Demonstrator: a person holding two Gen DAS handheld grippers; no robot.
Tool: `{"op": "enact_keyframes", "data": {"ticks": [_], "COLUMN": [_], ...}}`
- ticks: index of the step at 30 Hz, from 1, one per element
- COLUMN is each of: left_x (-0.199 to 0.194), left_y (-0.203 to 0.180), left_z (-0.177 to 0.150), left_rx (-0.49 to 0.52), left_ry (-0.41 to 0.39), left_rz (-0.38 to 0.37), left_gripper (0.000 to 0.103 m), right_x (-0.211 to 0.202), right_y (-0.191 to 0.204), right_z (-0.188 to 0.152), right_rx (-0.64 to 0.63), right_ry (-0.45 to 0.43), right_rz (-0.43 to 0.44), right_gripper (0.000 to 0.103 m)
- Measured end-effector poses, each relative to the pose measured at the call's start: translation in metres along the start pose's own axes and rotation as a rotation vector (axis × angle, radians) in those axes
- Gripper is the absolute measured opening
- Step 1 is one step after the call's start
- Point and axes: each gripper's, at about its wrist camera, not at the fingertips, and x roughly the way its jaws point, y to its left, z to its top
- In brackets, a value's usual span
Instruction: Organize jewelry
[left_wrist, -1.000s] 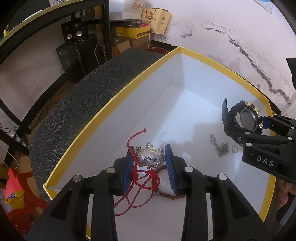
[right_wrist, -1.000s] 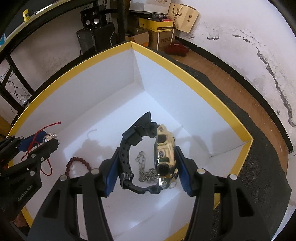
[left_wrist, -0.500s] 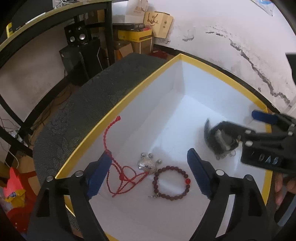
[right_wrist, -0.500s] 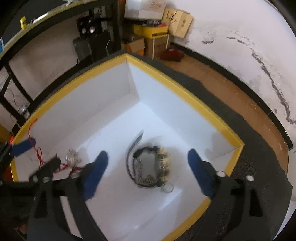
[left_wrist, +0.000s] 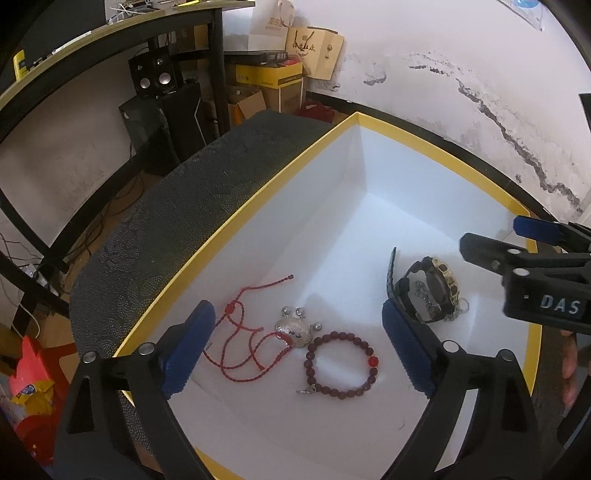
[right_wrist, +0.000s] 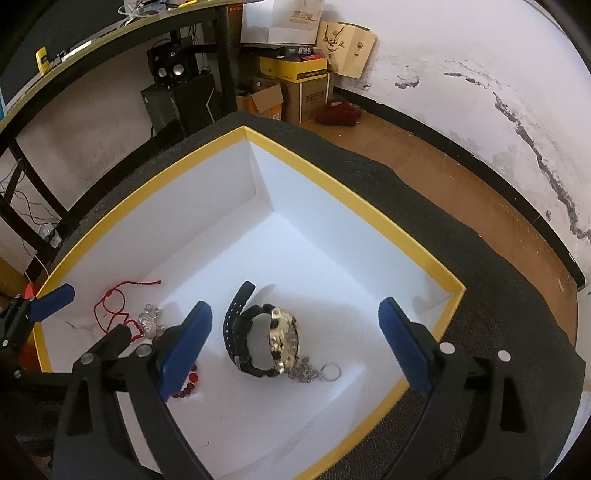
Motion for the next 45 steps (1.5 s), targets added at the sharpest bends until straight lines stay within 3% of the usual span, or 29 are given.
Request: {"op": "enact_keyframes", "data": {"ticks": [10,19,25,33,40,45], "left_x": [-0.012,-0.035,-0.057,-0.099,-0.095,-0.088], "left_y": [-0.003,-0.023,-0.067,-0.141,-0.229,-0.276], "left_z": [0.001,-0.002,-0.013,-0.053,-0.109,-0.133], "left_rx": [0.004,0.047,0.112,0.172,0.354,0.449], "left_ry": [-0.025,-0.071,-0.116,-0.138,-0.058,-0.059], "left_rz": [0.013,0.01,-0.031,-0.253,-0.332,-0.325], "left_gripper": [0.093,0.095,0.097,0.097,0.097,0.097], "right_x": [-0.044,-0.11,-0.16,-0.212,-0.211,-0.194], "right_y": [-0.011,-0.048,-0.113,-0.199,-0.261,-0.287], "right_z": [-0.014,-0.053,-0.112,-0.221,-0.321,-0.355], "right_rx": [0.014,0.099,0.256,0.441,0.642,0.704], "right_ry": [-0.043,-0.129,-0.177,-0.205,-0.166,-0.11], "right_rz": [0.006,-0.016,-0.084,-0.224,-0.272,-0.234], "right_gripper": [0.091,0.095,0.096,0.096,0.096,0.096]}}
